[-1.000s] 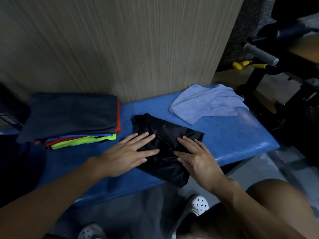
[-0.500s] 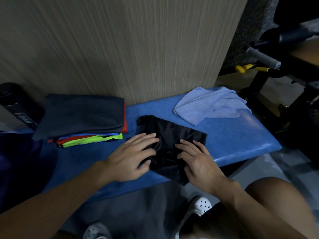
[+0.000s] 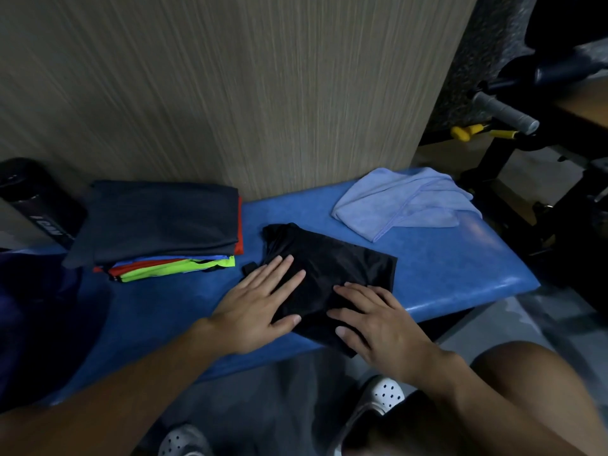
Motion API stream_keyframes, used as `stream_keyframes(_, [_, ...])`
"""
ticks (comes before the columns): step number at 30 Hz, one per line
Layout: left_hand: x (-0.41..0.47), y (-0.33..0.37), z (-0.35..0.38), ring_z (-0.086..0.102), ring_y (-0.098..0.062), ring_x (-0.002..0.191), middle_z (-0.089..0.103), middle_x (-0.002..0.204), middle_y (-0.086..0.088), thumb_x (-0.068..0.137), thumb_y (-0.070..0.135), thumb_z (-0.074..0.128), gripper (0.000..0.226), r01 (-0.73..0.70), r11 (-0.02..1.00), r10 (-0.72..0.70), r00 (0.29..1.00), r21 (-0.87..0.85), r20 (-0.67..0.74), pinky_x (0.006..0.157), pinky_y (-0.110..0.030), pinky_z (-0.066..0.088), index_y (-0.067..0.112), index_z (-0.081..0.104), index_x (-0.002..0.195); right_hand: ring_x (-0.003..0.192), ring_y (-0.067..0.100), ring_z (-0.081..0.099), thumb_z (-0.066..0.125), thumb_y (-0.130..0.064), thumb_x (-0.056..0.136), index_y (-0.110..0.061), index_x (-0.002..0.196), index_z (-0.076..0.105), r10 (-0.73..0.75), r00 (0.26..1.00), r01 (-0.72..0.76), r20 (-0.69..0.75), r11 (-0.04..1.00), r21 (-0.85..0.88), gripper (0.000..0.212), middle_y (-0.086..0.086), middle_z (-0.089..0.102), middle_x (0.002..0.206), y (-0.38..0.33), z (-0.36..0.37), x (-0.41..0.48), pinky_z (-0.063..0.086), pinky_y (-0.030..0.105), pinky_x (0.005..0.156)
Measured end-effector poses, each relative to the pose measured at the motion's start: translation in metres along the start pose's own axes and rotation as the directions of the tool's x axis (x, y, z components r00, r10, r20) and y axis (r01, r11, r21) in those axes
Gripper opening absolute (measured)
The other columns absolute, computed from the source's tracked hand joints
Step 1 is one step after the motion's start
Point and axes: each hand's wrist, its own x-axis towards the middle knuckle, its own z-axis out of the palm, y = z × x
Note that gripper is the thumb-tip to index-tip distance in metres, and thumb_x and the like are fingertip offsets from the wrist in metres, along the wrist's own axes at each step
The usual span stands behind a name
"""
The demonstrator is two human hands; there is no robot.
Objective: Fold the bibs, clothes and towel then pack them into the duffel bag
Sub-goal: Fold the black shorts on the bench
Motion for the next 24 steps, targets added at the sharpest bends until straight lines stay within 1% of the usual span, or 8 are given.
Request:
stream_keyframes(3, [0.002, 0.005, -0.008, -0.014, -0.013, 0.152, -0.014, 0.166, 0.002, 0.091, 0.070, 0.019, 0.078, 0.024, 1.000, -0.024, 1.000, -0.014, 0.010, 0.124, -0.035, 0.002, 0.036, 0.000, 0.158, 0.123, 0.015, 0.053, 0.034, -0.046, 0.100, -0.032, 0.106, 0.068, 0.014, 0.992, -0.003, -0.122, 0.996, 0.091, 0.036, -0.006, 0.059, 0.128, 0.000, -0.006, 0.005, 0.031, 0.034, 0.101])
stream_keyframes(5, [0.010, 0.007, -0.021, 0.019, -0.021, 0.150, 0.020, 0.164, -0.003, 0.091, 0.066, 0.029, 0.070, 0.003, 1.000, -0.003, 0.997, 0.002, -0.081, 0.118, -0.038, 0.021, 0.032, 0.031, 0.153, 0.113, 0.014, 0.057, 0.037, -0.042, 0.100, -0.027, 0.103, 0.069, 0.097, 0.963, -0.057, -0.251, 0.986, 0.160, 0.036, -0.007, 0.061, 0.116, 0.001, -0.011, 0.013, 0.035, 0.036, 0.095])
stream_keyframes(7, [0.027, 0.005, -0.037, 0.042, -0.024, 0.135, 0.045, 0.147, -0.003, 0.093, 0.058, 0.036, 0.060, -0.034, 0.999, 0.040, 0.977, 0.029, -0.211, 0.108, -0.038, 0.035, 0.025, 0.050, 0.141, 0.114, 0.014, 0.054, 0.040, -0.042, 0.098, -0.022, 0.111, 0.066, 0.223, 0.919, -0.172, -0.326, 0.969, 0.178, 0.035, -0.007, 0.060, 0.116, 0.006, -0.014, 0.022, 0.036, 0.036, 0.096])
stream_keyframes(9, [0.051, -0.002, -0.053, 0.041, -0.020, 0.135, 0.043, 0.146, -0.001, 0.093, 0.051, 0.044, 0.056, -0.065, 0.998, 0.066, 0.974, 0.010, -0.216, 0.109, -0.036, 0.032, 0.024, 0.047, 0.143, 0.120, 0.015, 0.049, 0.041, -0.047, 0.094, -0.021, 0.122, 0.059, 0.374, 0.868, -0.328, -0.327, 0.926, 0.186, 0.042, -0.004, 0.057, 0.123, 0.015, -0.015, 0.030, 0.033, 0.037, 0.101])
stream_keyframes(13, [0.095, -0.025, -0.070, 0.022, -0.013, 0.148, 0.023, 0.161, 0.005, 0.092, 0.046, 0.060, 0.072, -0.028, 0.993, 0.033, 0.999, -0.116, 0.034, 0.120, -0.034, 0.018, 0.031, 0.027, 0.153, 0.127, 0.020, 0.043, 0.049, -0.047, 0.095, -0.019, 0.135, 0.048, 0.594, 0.772, -0.533, -0.225, 0.798, 0.279, 0.049, 0.000, 0.054, 0.130, 0.031, -0.017, 0.043, 0.028, 0.039, 0.104])
stream_keyframes(19, [0.121, -0.044, -0.070, 0.036, -0.012, 0.140, 0.042, 0.151, 0.011, 0.078, 0.062, 0.069, 0.090, 0.010, 0.990, 0.015, 0.984, -0.137, 0.180, 0.117, -0.037, 0.022, 0.038, 0.024, 0.152, 0.125, 0.018, 0.040, 0.062, -0.055, 0.085, -0.030, 0.144, 0.035, 0.636, 0.767, -0.618, -0.080, 0.767, 0.170, 0.070, -0.009, 0.051, 0.131, 0.043, -0.017, 0.056, 0.026, 0.037, 0.098])
stream_keyframes(22, [0.124, -0.048, -0.070, 0.041, -0.013, 0.135, 0.047, 0.143, 0.012, 0.072, 0.062, 0.075, 0.086, 0.066, 0.984, -0.025, 0.970, -0.164, 0.242, 0.113, -0.037, 0.028, 0.034, 0.040, 0.145, 0.120, 0.018, 0.039, 0.068, -0.058, 0.079, -0.031, 0.131, 0.052, 0.643, 0.765, -0.628, -0.046, 0.759, 0.170, 0.061, -0.009, 0.052, 0.114, 0.047, -0.019, 0.060, 0.022, 0.033, 0.091])
stream_keyframes(24, [0.124, -0.052, -0.067, 0.052, -0.012, 0.117, 0.052, 0.119, 0.015, 0.064, 0.064, 0.078, 0.063, 0.101, 0.966, -0.036, 0.964, -0.239, 0.262, 0.102, -0.035, 0.041, 0.037, 0.059, 0.118, 0.115, 0.017, 0.037, 0.071, -0.057, 0.076, -0.030, 0.111, 0.064, 0.627, 0.776, -0.611, -0.065, 0.774, 0.170, 0.045, -0.012, 0.046, 0.101, 0.047, -0.020, 0.061, 0.017, 0.030, 0.084])
